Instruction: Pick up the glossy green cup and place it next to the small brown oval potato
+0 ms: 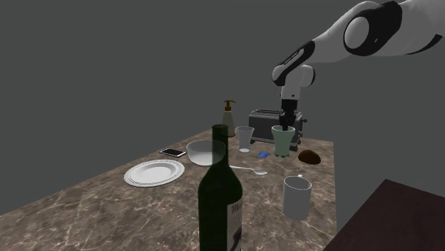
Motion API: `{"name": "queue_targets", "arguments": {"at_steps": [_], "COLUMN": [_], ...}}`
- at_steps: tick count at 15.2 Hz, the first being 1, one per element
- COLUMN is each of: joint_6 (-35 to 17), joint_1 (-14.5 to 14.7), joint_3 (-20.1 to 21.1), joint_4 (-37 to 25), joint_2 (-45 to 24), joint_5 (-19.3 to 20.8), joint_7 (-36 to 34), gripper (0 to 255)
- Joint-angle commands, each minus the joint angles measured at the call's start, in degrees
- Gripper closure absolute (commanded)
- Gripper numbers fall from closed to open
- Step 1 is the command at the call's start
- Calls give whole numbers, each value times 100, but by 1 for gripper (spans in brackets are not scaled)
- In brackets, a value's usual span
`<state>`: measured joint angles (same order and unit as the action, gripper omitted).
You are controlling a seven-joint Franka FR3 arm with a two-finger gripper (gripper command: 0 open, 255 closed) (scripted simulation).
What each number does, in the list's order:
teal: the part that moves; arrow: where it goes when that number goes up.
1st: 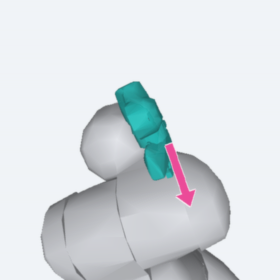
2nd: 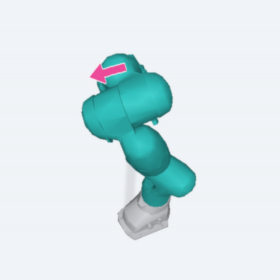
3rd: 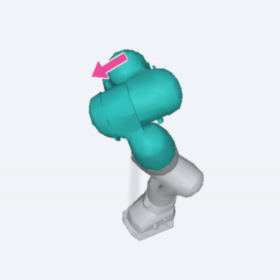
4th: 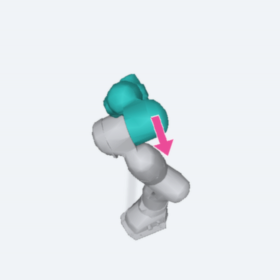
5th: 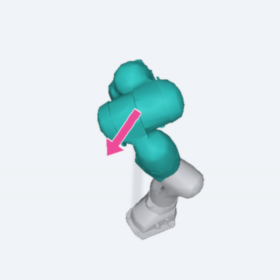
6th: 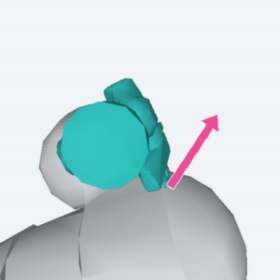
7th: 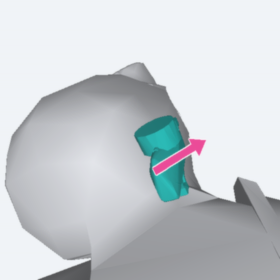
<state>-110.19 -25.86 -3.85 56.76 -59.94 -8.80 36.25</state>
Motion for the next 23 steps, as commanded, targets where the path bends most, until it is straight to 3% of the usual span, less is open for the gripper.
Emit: {"name": "queue_targets", "arguments": {"at_steps": [1,11,12,17,21,23], "joint_6": [-81,-163,-163,-163,384,383], "joint_1": [-5,-8,-8,-8,-47,-47], "joint_3": [4,10,10,10,-9,-9], "joint_4": [-21,-57,-55,-57,-369,-367], "joint_2": [-97,-214,-213,-214,21,23], "joint_5": [-5,-10,-10,-10,17,17], "joint_7": [11,18,18,18,-7,-7], "gripper": [255,255,0,0,0,0]}}
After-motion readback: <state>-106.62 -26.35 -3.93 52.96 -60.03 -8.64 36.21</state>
